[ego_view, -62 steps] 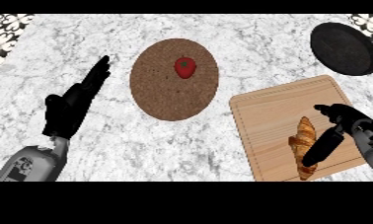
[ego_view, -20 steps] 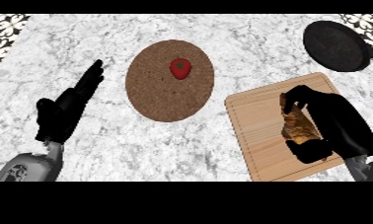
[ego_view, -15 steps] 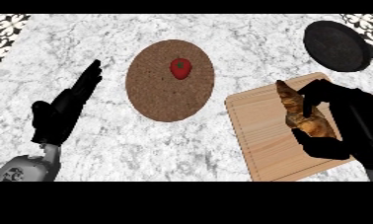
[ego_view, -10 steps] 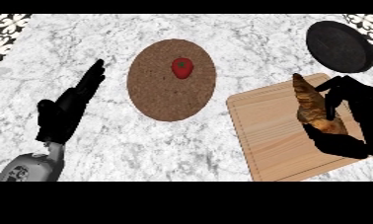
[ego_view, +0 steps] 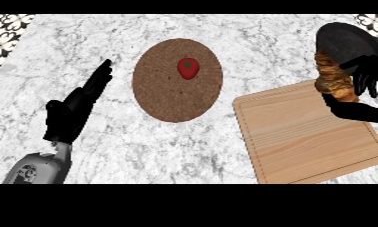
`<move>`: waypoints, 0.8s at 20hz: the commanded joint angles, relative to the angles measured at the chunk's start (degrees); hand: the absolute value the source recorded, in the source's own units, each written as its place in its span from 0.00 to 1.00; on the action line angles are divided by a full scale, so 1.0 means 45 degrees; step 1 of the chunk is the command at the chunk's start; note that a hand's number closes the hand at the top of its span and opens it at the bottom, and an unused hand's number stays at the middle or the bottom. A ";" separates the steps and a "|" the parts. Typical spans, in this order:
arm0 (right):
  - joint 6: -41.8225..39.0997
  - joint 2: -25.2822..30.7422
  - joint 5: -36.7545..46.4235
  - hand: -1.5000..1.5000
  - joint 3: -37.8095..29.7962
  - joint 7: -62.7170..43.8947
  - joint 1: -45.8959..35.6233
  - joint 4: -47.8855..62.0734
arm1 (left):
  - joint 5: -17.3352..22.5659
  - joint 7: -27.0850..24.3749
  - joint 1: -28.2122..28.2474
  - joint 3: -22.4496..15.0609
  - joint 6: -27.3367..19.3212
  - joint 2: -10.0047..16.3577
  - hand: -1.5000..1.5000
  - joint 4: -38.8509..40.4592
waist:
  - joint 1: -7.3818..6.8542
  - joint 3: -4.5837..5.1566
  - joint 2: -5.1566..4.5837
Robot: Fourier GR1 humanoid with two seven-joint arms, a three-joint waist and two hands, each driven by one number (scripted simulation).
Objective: Pick the croissant from the cutting board and place it in the pan
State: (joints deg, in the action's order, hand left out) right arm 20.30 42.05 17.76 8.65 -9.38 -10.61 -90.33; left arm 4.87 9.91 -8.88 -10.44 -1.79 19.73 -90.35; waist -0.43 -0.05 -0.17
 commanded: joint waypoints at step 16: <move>0.1092 -0.0942 0.0742 1.00 -0.3317 0.8096 -0.7101 1.4720 | -0.0693 0.0196 -0.0511 -0.0073 0.0258 -0.0929 0.50 0.0068 | -0.0490 -0.0031 -0.0172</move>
State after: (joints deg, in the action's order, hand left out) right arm 24.26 38.08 20.64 -4.05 20.83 -37.01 -34.45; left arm 3.15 10.67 -10.52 -9.78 0.31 17.32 -90.13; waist -2.40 -0.16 -0.79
